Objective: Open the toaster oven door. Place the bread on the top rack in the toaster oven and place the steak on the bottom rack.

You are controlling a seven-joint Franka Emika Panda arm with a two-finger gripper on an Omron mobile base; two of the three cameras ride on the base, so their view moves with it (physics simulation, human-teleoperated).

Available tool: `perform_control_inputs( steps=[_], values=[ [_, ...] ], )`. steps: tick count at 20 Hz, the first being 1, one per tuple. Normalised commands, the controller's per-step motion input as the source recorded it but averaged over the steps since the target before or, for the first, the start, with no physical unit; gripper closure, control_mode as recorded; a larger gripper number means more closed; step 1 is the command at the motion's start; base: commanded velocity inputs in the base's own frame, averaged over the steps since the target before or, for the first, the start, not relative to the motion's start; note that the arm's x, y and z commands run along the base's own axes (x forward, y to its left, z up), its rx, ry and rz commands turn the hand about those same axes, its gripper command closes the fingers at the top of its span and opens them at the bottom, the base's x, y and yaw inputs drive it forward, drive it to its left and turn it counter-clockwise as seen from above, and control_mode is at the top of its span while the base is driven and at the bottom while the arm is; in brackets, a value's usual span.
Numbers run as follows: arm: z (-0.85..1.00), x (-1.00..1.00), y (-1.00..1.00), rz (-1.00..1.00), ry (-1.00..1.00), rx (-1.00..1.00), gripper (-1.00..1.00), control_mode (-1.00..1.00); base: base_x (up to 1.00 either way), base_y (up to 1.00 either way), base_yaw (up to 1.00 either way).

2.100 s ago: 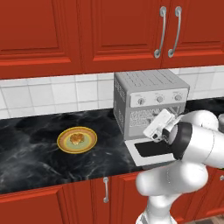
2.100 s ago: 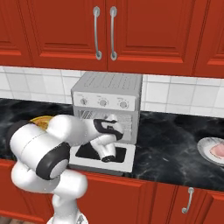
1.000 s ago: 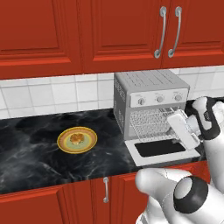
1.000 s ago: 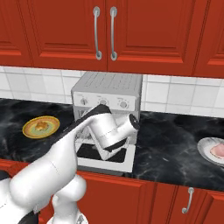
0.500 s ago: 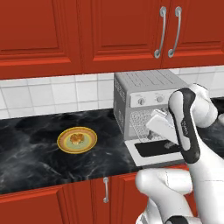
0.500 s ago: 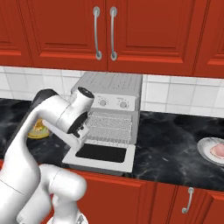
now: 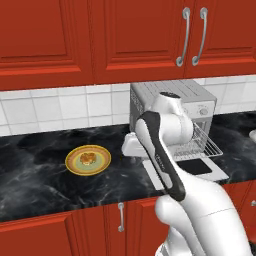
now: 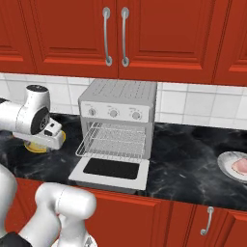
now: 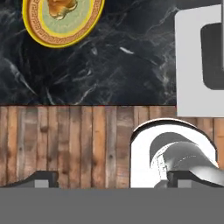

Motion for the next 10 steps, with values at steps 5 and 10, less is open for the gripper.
perform_control_inputs(
  steps=[5,10],
  values=[
    [-0.17,1.00,1.00,0.00,0.00,-0.17,-1.00,-1.00,0.00,0.00,0.00],
    [-0.49,1.00,0.97,-0.03,0.01,-0.03,-1.00,-1.00,0.00,0.00,0.00]
  ],
)
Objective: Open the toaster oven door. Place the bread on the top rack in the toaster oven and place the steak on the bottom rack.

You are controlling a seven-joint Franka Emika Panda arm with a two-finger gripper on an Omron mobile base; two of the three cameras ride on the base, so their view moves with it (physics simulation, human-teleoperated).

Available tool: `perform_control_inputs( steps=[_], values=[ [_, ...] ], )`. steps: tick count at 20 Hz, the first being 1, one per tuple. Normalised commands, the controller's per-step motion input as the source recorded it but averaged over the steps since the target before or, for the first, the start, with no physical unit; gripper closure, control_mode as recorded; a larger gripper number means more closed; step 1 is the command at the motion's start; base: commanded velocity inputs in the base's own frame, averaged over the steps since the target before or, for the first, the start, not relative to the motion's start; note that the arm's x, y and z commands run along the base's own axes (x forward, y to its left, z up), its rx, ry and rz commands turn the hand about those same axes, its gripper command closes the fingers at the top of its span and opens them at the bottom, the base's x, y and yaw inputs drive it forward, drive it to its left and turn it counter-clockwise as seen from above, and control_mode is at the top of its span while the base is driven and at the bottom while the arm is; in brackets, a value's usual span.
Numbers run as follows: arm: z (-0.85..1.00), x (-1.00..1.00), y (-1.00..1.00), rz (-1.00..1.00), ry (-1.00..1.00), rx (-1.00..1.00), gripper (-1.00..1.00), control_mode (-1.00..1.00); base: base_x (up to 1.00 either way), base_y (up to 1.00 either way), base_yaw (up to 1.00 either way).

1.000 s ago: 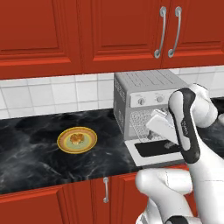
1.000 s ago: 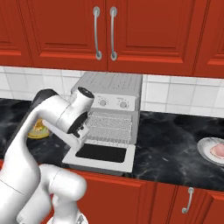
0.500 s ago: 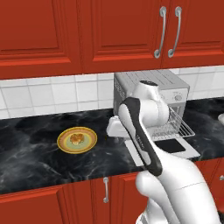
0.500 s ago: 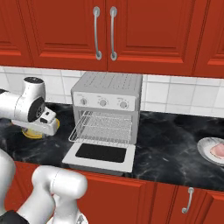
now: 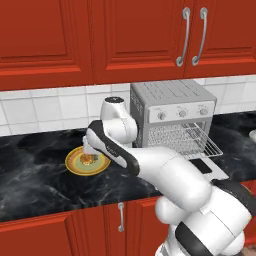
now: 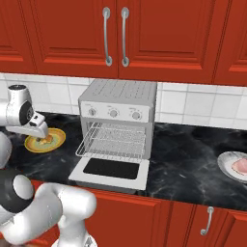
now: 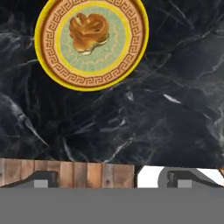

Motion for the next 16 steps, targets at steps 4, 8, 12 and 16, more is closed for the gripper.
perform_control_inputs(
  steps=[4,8,12,16],
  values=[
    [-0.64,0.85,0.68,-0.13,0.00,0.00,-1.00,-1.00,0.00,0.00,0.00],
    [-0.52,0.88,0.21,-0.20,0.00,-0.01,-1.00,-1.00,0.00,0.00,0.00],
    [-0.49,0.67,0.00,-0.17,0.00,-0.02,-1.00,-1.00,0.00,0.00,0.00],
    [-0.24,0.21,0.10,-0.06,0.00,0.00,-1.00,-1.00,0.00,0.00,0.00]
  ],
)
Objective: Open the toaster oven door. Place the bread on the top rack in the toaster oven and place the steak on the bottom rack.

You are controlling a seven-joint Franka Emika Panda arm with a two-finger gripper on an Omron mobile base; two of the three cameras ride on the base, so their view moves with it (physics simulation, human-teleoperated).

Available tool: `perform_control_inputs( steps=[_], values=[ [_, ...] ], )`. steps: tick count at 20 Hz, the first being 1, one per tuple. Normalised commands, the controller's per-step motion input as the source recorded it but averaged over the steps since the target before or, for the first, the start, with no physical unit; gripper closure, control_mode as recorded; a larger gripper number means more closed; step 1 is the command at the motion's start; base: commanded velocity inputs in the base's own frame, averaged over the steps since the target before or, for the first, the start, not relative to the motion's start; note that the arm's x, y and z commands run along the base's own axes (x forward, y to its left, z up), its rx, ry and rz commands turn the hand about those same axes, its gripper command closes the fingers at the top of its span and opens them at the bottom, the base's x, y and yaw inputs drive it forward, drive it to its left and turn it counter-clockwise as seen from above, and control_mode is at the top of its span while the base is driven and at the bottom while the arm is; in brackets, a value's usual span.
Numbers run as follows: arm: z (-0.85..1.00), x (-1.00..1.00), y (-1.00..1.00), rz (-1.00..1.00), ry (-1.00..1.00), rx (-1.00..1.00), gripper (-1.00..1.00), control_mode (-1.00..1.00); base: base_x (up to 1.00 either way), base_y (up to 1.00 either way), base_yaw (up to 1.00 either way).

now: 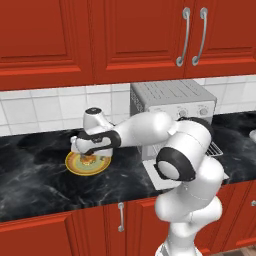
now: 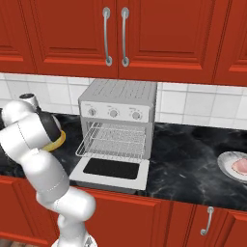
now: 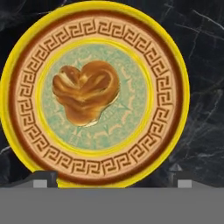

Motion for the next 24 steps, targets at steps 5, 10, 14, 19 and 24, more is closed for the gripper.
perform_control_inputs(
  steps=[5,10,14,19,24],
  values=[
    [-0.20,0.15,0.03,-0.02,0.00,0.00,-1.00,-1.00,0.00,0.00,0.00],
    [-0.58,0.13,0.00,-0.01,0.00,-0.01,-1.00,-1.00,0.00,0.00,0.00],
    [-0.13,0.17,0.03,-0.01,0.00,0.00,-1.00,-1.00,0.00,0.00,0.00],
    [-0.18,0.32,0.02,-0.03,0.00,0.00,-1.00,-1.00,0.00,0.00,0.00],
    [-0.12,0.00,0.29,-0.04,0.00,-0.01,-1.00,-1.00,0.00,0.00,0.00]
  ],
)
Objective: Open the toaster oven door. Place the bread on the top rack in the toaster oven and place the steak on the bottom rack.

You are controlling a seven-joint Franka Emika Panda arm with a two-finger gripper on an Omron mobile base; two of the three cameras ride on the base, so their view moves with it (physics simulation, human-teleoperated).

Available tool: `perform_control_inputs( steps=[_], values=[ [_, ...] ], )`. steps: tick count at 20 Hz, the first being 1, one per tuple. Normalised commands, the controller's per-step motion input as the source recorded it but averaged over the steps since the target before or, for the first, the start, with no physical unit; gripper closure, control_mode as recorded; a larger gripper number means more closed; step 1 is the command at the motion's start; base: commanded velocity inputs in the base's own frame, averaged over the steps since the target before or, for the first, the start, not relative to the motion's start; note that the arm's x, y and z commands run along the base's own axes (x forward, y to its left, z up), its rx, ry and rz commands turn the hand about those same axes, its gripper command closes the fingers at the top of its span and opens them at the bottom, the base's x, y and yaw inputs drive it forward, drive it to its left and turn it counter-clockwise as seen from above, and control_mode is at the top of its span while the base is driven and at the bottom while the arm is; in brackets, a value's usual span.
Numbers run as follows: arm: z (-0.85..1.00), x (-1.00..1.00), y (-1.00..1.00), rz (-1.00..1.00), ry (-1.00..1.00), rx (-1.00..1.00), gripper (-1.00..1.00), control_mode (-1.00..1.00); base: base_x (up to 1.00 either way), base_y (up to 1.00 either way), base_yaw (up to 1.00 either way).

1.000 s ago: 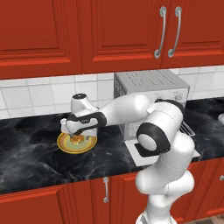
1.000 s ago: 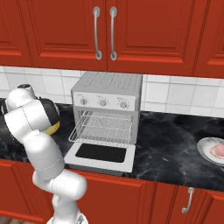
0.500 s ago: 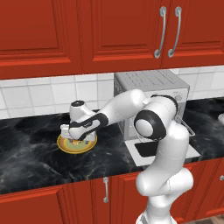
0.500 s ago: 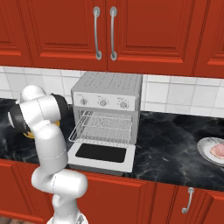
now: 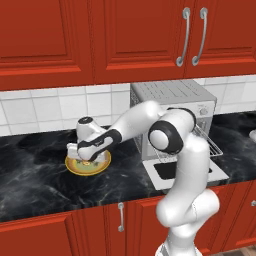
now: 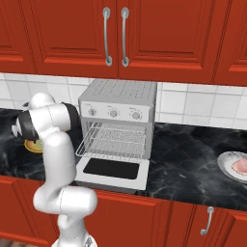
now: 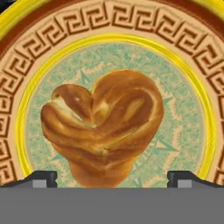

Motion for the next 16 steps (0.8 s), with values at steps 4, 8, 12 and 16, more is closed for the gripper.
perform_control_inputs(
  steps=[4,8,12,16],
  values=[
    [-0.04,0.10,0.28,-0.08,0.00,-0.03,-1.00,-1.00,0.00,0.00,0.00],
    [-0.01,0.34,-0.01,-0.08,-0.02,0.00,-1.00,-1.00,0.00,0.00,0.00],
    [0.00,0.24,-0.16,-0.03,-0.05,0.00,-1.00,-1.00,0.00,0.00,0.00],
    [0.07,-0.02,-0.32,0.00,-0.05,0.00,1.00,-1.00,0.00,0.00,0.00]
  ],
)
